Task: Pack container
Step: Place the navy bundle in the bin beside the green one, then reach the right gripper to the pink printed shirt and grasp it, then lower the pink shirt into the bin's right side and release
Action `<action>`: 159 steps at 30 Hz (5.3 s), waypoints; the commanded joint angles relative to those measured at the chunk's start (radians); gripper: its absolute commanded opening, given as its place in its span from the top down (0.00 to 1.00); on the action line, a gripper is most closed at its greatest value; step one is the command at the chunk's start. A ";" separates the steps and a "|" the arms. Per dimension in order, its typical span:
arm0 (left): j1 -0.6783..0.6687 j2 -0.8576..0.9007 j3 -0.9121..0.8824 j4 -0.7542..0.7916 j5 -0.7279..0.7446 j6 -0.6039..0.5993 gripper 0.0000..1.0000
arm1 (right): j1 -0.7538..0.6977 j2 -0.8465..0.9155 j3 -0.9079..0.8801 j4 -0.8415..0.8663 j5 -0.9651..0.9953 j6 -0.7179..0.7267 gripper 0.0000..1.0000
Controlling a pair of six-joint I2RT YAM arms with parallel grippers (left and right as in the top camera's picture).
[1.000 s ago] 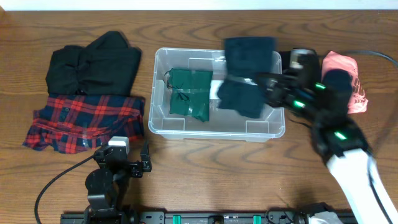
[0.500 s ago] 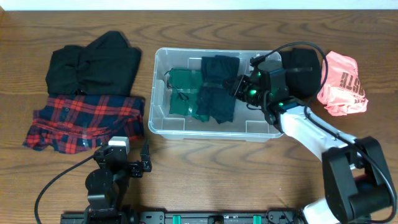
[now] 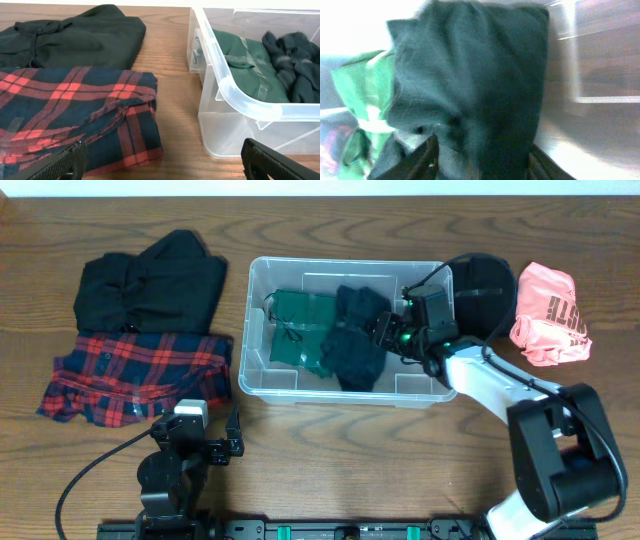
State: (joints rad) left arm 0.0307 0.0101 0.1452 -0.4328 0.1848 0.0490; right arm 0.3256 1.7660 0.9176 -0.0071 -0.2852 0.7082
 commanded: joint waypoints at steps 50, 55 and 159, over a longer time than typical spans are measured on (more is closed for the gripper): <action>-0.004 -0.006 -0.020 0.000 0.014 -0.005 0.02 | -1.019 0.189 0.197 -0.114 -0.220 -0.507 0.12; -0.004 -0.006 -0.020 0.001 0.014 -0.005 0.02 | -1.018 0.251 0.197 -0.114 -0.192 -0.507 0.12; -0.004 -0.006 -0.020 0.000 0.014 -0.005 0.02 | 0.081 -0.344 0.194 -0.495 0.363 -0.254 0.98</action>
State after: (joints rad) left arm 0.0307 0.0101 0.1452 -0.4332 0.1852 0.0490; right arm 0.3820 1.3094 1.1172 -0.5007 0.0891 0.5106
